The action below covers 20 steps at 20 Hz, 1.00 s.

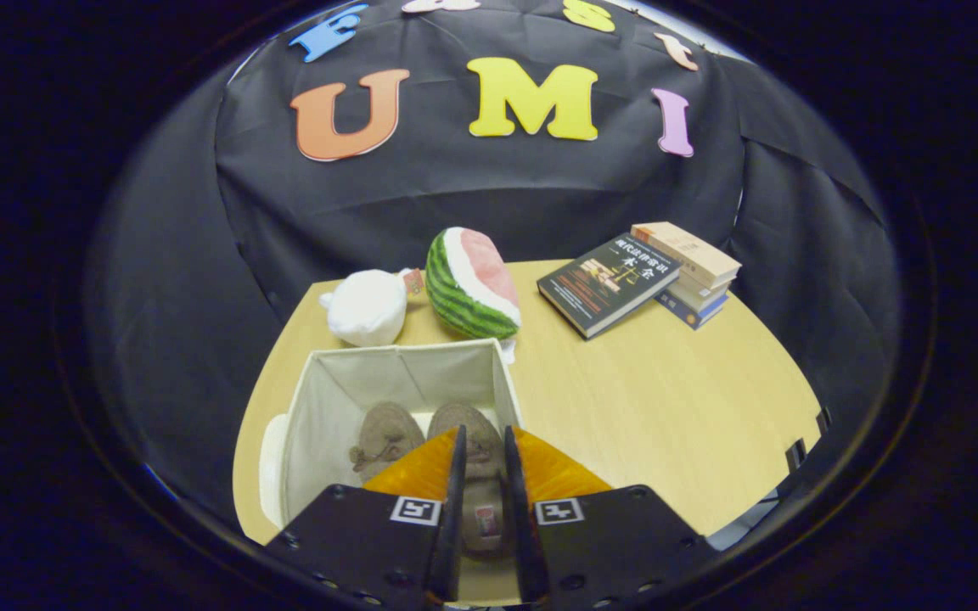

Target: Open the storage box then place both shoes into the box .Put the left shoe in first, then the right shoe, with the right side of both shoes facing outward in a uniform manner.

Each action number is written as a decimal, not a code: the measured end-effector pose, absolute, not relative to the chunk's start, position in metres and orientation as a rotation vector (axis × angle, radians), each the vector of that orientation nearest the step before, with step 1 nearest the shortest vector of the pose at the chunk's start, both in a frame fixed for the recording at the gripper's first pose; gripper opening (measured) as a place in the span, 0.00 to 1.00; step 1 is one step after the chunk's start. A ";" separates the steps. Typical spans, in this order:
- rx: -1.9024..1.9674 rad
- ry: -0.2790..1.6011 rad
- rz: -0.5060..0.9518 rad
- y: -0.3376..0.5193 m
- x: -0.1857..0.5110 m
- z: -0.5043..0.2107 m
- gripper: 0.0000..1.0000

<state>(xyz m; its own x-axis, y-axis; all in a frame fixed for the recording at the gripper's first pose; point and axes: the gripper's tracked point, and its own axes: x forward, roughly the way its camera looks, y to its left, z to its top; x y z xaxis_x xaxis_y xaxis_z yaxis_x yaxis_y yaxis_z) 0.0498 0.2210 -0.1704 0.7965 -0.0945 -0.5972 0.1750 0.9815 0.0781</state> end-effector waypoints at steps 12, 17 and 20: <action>0.089 0.432 -0.124 0.156 0.030 -0.098 0.98; 0.109 0.353 -0.140 0.100 0.002 -0.055 0.98; 0.110 0.321 -0.146 0.072 -0.015 -0.033 0.98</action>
